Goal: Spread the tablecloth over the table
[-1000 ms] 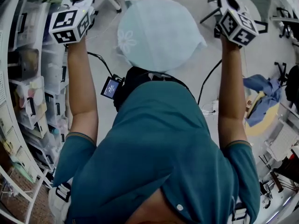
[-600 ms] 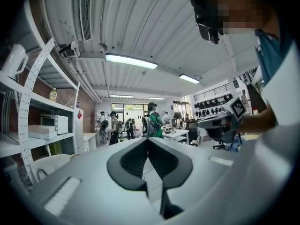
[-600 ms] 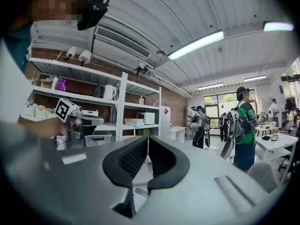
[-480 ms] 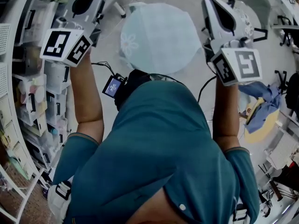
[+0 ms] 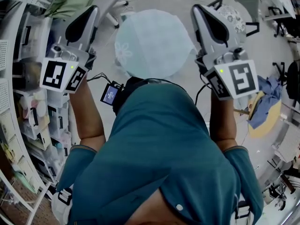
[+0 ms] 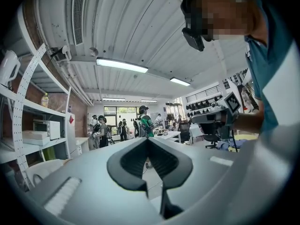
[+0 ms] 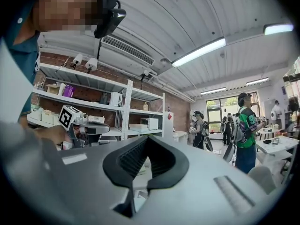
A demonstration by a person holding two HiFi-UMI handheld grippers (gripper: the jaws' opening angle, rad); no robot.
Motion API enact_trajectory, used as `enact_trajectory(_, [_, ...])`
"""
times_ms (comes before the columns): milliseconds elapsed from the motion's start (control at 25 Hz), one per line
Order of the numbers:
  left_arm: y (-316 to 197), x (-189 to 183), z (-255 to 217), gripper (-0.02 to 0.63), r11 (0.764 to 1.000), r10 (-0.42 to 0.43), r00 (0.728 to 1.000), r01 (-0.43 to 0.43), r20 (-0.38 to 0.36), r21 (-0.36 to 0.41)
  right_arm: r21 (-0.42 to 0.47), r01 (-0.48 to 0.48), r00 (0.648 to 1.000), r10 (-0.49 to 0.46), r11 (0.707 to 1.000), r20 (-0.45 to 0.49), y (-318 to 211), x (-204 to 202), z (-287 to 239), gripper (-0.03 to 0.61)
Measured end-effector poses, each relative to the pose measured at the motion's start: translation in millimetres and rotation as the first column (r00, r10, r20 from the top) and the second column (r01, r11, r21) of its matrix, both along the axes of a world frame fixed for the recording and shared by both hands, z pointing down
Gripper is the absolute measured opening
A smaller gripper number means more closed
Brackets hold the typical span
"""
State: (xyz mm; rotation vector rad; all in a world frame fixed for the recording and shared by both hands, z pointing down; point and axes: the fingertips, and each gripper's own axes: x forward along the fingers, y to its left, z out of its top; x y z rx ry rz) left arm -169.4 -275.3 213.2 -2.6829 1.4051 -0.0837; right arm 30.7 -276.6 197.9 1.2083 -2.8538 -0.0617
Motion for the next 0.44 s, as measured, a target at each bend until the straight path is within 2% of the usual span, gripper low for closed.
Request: enact_trajectory(440, [5.0,3.6,17.3,-0.002,0.999,-0.002,1.000,0.001,-0.009,-0.041,-0.011,-0.028,1.000,0.028,1.000,0.011,3.2,17.5,4.6,0.009])
